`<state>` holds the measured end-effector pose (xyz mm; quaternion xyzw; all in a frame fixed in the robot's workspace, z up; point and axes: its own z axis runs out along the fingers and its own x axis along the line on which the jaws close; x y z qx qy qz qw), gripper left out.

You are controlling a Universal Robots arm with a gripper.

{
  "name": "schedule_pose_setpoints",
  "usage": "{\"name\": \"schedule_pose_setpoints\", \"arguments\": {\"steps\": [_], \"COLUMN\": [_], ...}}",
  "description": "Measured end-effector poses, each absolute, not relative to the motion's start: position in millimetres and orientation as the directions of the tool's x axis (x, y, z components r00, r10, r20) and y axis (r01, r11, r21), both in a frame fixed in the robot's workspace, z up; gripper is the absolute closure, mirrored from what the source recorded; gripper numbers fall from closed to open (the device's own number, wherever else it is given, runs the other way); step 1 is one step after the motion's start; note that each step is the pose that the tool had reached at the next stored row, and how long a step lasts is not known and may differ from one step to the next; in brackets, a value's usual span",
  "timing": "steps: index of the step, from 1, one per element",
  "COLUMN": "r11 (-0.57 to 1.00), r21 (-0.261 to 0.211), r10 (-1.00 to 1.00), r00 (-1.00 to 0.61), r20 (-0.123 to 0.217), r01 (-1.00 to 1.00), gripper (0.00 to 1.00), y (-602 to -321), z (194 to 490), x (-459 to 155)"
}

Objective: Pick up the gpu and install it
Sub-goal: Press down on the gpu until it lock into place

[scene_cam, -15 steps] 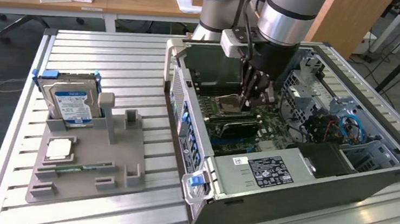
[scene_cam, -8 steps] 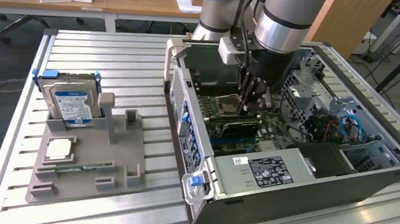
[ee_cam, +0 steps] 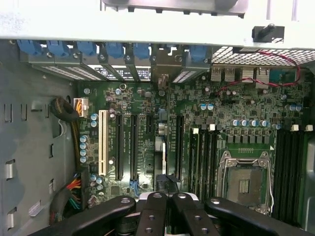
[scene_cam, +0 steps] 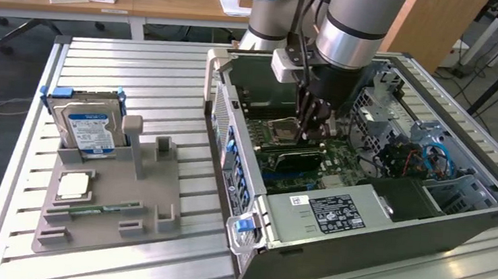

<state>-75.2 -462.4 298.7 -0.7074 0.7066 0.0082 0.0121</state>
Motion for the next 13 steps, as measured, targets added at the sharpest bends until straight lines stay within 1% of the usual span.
{"name": "schedule_pose_setpoints", "arguments": {"steps": [13], "r11": [-0.001], "r21": [-0.006], "r10": [-1.0], "r00": [0.001], "r20": [-0.029], "r01": [-1.0], "gripper": [0.9], "y": [-462.4], "z": [286.3], "x": [-75.2]}}
